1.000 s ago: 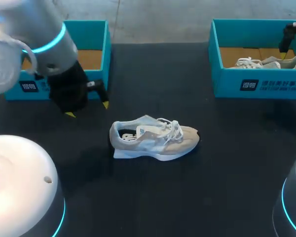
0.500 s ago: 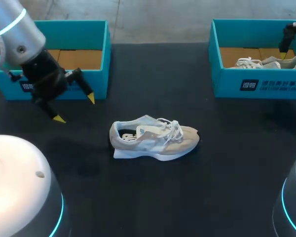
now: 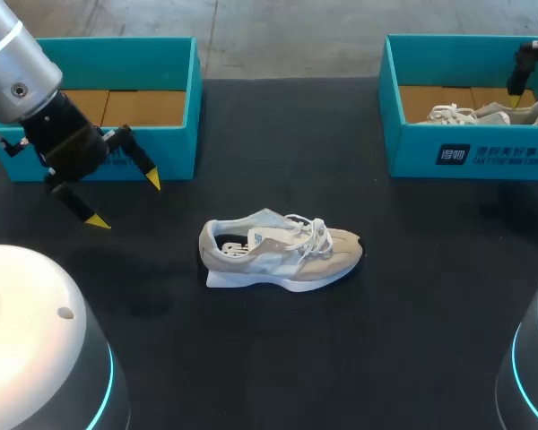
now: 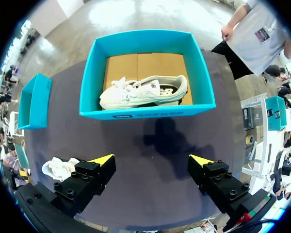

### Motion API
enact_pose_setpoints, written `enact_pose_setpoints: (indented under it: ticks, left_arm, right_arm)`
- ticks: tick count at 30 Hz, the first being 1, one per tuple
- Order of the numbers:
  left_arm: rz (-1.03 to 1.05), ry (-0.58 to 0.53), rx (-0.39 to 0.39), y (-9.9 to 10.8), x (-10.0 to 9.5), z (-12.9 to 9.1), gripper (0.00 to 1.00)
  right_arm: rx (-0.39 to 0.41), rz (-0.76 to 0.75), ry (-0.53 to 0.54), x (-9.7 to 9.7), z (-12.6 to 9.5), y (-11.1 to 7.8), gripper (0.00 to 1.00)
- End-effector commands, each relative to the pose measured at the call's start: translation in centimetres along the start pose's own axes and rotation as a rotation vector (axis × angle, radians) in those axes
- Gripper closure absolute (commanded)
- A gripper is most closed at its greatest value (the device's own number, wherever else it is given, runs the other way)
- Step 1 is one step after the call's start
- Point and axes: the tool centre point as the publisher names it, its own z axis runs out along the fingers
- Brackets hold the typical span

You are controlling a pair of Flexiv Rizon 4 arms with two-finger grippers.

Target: Take the shoe out of the shoebox, open the shoe tongue, remove and reinsert the insole, then place the shoe into the shoebox

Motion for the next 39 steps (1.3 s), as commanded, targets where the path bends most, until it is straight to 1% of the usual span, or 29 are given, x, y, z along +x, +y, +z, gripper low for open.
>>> enact_pose_setpoints:
  ticks: [1,7,8,9,11,12,13,15,16,17,18,21,22,26,30,35,39]
  left_arm:
    - [0.0,0.0,-0.002,0.0,0.1,0.0,0.0]
    - [0.0,0.0,-0.002,0.0,0.1,0.0,0.0]
    - [-0.077,-0.035,0.027,-0.1,0.0,0.0,0.0]
    - [-0.147,-0.051,0.083,0.0,0.2,0.0,0.0]
    - [-0.33,-0.096,0.158,0.3,0.5,0.1,0.0]
    - [-0.376,-0.113,0.182,0.5,0.9,0.3,0.0]
    - [-0.455,-0.132,0.188,0.7,1.1,0.7,0.0]
    - [-0.553,-0.167,0.231,0.9,1.4,1.4,0.0]
    - [-0.606,-0.2,0.23,1.1,1.5,1.7,0.0]
    - [-0.605,-0.222,0.244,1.1,1.7,2.0,0.0]
    - [-0.656,-0.257,0.274,1.0,1.8,2.2,0.0]
    - [-0.763,-0.328,0.325,1.2,1.9,3.1,0.0]
    - [-0.789,-0.336,0.341,1.3,1.9,3.4,0.0]
    - [-0.897,-0.421,0.372,1.8,1.5,4.7,0.0]
    - [-0.971,-0.475,0.413,1.6,1.3,6.2,0.0]
    - [-1.057,-0.507,0.446,2.0,1.2,8.2,0.0]
    - [-1.081,-0.52,0.46,2.1,1.1,8.6,0.0]
  right_arm:
    - [-0.002,0.0,-0.001,0.0,0.0,-0.1,0.0]
    - [-0.002,0.0,-0.001,0.0,0.0,-0.1,0.0]
    - [-0.002,0.0,-0.001,0.0,0.0,-0.1,0.0]
    - [-0.002,0.0,-0.001,0.0,0.0,-0.1,0.0]
    - [-0.002,0.0,-0.001,0.0,0.0,-0.1,0.0]
    - [-0.002,0.0,-0.001,0.0,0.0,-0.1,0.0]
    - [-0.002,0.0,-0.001,0.0,0.0,-0.1,0.0]
    - [-0.002,0.0,-0.001,0.0,0.0,-0.1,0.0]
    - [-0.002,0.0,-0.001,0.0,0.0,-0.1,0.0]
    - [-0.002,0.0,-0.001,0.0,0.0,-0.1,0.0]
    - [-0.002,0.0,-0.001,0.0,0.0,-0.1,0.0]
    - [-0.002,0.0,-0.001,0.0,0.0,-0.1,0.0]
    - [-0.002,0.0,-0.001,0.0,0.0,-0.1,0.0]
    - [-0.002,0.0,-0.001,0.0,0.0,-0.1,0.0]
    - [-0.002,0.0,-0.001,0.0,0.0,-0.1,0.0]
    - [-0.002,0.0,-0.001,0.0,0.0,-0.1,0.0]
    - [-0.002,0.0,-0.001,0.0,0.0,-0.1,0.0]
